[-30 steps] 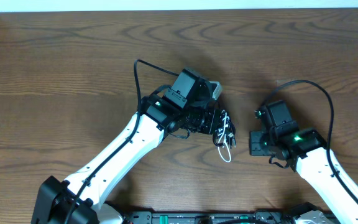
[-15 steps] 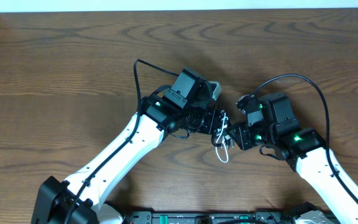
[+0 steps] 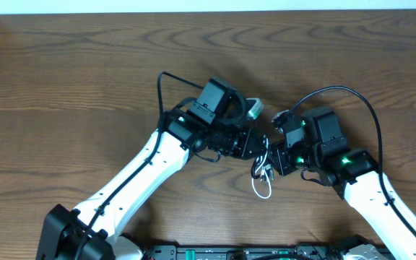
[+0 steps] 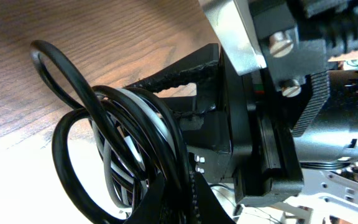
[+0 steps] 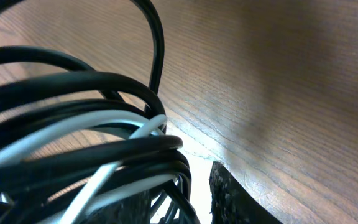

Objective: Untangle cables

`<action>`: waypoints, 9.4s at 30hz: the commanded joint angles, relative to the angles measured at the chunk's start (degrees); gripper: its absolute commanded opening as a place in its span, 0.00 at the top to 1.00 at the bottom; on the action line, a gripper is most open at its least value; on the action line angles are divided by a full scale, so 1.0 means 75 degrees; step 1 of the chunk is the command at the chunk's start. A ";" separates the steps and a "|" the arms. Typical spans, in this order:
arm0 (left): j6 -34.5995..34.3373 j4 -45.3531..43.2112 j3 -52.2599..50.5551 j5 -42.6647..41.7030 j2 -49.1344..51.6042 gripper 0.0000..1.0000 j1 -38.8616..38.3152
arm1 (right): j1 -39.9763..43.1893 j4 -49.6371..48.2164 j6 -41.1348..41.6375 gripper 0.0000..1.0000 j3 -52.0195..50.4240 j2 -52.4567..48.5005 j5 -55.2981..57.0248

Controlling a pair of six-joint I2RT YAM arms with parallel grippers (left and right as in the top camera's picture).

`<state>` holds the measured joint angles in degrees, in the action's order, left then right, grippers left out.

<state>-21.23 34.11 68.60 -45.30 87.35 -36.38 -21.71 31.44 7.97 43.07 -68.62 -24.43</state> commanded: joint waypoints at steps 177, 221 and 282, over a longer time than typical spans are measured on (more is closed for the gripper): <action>0.0682 -0.1049 -0.0009 0.4135 0.2926 0.92 -0.0799 | 0.1469 0.2014 0.3130 0.99 -0.0259 -0.0796 0.2844; 0.1664 0.1000 -0.0009 0.1512 0.0580 0.93 -0.0079 | 0.1239 -0.0326 0.2786 0.99 -0.0259 -0.0796 0.1848; 0.1798 -0.0501 -0.0009 0.1985 0.3191 0.93 0.0117 | 0.1792 0.0539 0.2570 0.99 -0.0259 -0.0799 0.1005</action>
<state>-7.88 29.32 68.51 -31.18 112.12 -36.58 -8.01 33.10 25.93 41.08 -74.63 -26.48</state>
